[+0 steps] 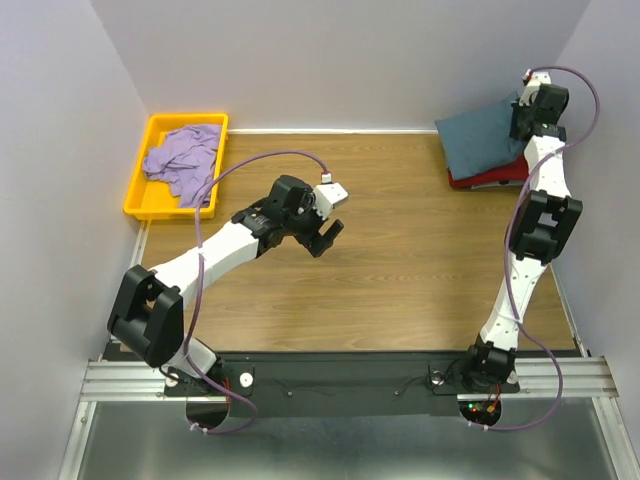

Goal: Fold and stack the t-shirts
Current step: Neatly place the folded tshirt to the corner

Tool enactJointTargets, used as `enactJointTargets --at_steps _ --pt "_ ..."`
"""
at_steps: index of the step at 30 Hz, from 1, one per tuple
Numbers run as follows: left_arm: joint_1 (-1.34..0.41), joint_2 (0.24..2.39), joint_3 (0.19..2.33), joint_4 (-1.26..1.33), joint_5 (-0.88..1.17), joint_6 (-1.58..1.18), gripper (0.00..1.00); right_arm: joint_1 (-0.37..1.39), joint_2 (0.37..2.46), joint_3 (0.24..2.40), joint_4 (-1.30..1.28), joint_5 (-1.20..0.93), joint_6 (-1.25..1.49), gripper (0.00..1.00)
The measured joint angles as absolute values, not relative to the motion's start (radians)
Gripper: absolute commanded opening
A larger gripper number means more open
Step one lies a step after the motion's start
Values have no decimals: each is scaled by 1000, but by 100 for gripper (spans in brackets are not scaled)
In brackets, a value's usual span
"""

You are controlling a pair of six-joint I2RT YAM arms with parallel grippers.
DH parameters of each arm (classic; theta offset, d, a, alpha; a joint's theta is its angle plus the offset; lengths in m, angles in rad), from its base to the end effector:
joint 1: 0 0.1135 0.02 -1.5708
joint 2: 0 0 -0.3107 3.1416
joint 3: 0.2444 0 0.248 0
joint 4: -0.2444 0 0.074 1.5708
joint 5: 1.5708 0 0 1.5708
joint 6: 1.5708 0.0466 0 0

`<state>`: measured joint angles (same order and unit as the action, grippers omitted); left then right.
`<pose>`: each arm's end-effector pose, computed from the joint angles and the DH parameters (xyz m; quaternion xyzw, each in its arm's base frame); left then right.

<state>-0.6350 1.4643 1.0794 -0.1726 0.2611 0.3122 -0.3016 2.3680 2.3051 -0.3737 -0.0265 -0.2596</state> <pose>0.2614 -0.2075 0.3247 0.4516 0.7427 -0.1897 0.4566 0.5690 -0.1757 0.3244 0.0106 0.8434 -0.1380 0.5192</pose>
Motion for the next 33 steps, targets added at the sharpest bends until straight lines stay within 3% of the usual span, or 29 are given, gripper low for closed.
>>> enactJointTargets --at_steps 7,9,10,11,14,23,33 --pt "-635 1489 1097 -185 260 313 97 -335 2422 2305 -373 -26 -267 2" --pt "-635 1489 1097 -188 258 313 97 -337 2427 2305 -368 -22 -267 12" --pt "-635 1489 1097 -190 255 313 97 -337 2430 2305 -366 -17 -269 31" --pt "-635 1489 1097 -192 253 313 97 -337 2432 2305 -366 -12 -271 42" --pt "-633 1489 1097 -193 241 312 97 -339 2444 2311 -350 22 -282 63" --pt "-620 1487 1111 -207 235 312 97 -355 2457 2318 -316 90 -311 67" --pt "-613 1425 1111 -205 236 311 97 -359 2341 2141 -300 66 -268 73"
